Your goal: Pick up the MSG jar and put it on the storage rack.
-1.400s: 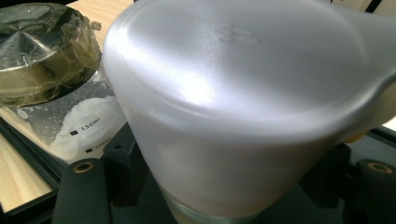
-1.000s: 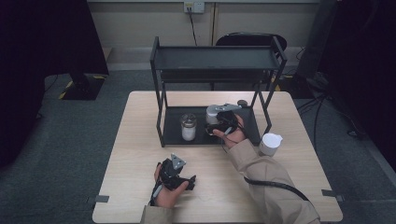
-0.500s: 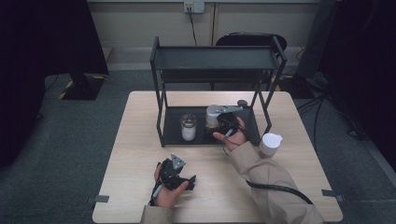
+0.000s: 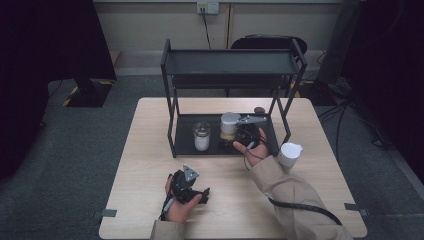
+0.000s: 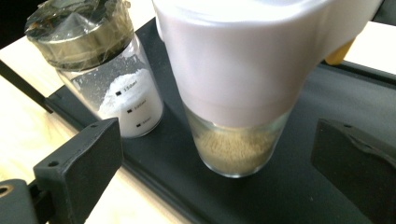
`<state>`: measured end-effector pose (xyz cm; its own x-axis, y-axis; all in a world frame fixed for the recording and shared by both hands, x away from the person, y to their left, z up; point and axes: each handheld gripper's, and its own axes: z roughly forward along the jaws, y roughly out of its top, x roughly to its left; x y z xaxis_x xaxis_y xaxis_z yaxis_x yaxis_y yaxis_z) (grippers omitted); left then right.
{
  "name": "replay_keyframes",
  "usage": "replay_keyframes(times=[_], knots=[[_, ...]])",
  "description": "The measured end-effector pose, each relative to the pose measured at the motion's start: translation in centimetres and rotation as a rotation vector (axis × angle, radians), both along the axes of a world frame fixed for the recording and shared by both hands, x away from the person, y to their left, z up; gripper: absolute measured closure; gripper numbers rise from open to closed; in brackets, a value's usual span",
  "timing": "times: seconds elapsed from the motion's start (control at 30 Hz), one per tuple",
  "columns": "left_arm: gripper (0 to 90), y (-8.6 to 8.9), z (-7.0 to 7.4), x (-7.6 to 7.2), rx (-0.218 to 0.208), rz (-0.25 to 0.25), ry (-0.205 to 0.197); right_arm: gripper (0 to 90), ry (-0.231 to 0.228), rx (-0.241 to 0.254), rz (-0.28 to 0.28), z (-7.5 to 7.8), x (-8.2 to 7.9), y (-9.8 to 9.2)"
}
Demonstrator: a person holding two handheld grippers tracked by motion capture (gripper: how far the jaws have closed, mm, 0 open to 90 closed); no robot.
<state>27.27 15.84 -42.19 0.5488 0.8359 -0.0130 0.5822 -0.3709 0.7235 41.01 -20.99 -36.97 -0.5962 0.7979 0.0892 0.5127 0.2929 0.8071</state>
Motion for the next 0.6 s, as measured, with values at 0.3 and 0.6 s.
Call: replay_keyframes(times=[0.3,0.6], knots=[[0.0,0.0,0.0,0.0,0.000,0.000,0.000,1.4,0.003,0.009,0.019,-0.1,-0.7,-0.6],[0.0,0.0,0.0,0.0,0.000,0.000,0.000,1.3,-0.012,0.017,0.031,-0.1,-1.6,-0.9]])
